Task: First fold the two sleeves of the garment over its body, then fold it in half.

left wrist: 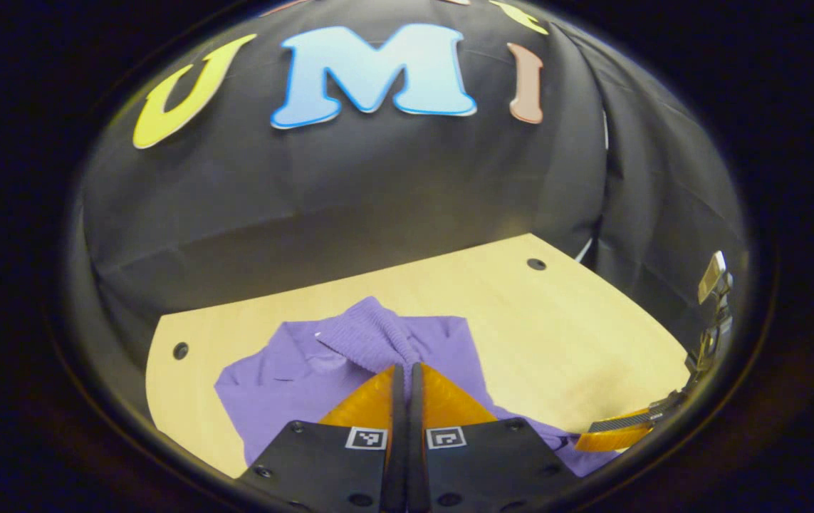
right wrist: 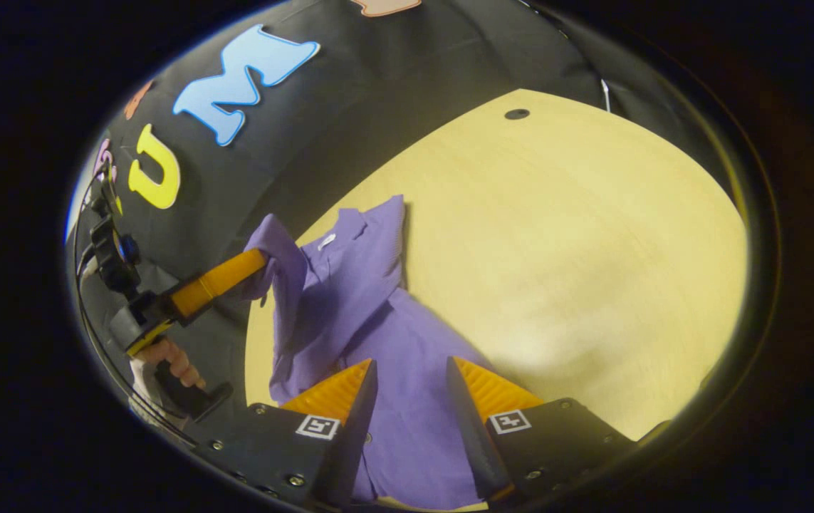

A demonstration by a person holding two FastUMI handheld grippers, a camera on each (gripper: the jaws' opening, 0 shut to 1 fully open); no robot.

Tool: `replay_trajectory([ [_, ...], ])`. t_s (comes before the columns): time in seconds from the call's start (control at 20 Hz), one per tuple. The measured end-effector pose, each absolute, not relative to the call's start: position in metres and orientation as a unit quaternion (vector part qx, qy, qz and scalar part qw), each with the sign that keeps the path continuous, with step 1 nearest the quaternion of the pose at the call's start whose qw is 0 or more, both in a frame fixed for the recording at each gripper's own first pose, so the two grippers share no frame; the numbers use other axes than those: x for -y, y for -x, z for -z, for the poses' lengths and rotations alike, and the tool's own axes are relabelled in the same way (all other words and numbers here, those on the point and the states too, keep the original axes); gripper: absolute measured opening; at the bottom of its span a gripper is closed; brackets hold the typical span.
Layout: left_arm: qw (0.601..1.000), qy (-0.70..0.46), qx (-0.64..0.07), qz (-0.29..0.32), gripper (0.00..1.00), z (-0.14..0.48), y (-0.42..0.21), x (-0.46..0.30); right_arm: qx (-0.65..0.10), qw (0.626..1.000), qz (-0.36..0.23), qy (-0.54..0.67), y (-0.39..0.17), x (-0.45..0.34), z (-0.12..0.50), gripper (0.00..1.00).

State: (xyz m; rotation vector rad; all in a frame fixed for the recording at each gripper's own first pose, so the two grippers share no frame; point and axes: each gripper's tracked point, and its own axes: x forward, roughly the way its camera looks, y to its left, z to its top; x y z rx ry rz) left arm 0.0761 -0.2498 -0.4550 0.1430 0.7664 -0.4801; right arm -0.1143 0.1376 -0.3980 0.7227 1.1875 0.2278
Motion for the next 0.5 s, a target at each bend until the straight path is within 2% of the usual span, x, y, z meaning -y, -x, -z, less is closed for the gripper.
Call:
replay_trajectory([
  [0.2,0.878,-0.067,-0.399,0.254,0.06,0.486,-0.066,0.283,-0.550,0.760,-0.095,-0.332,0.120,-0.128,0.400,0.62],
  [0.4,0.861,-0.070,-0.441,0.244,0.06,0.522,-0.056,0.288,-0.555,0.759,-0.089,-0.329,0.132,-0.116,0.403,0.62],
  [0.5,0.853,-0.056,-0.459,0.242,0.12,0.532,-0.049,0.292,-0.557,0.758,-0.085,-0.328,0.136,-0.110,0.403,0.62],
])
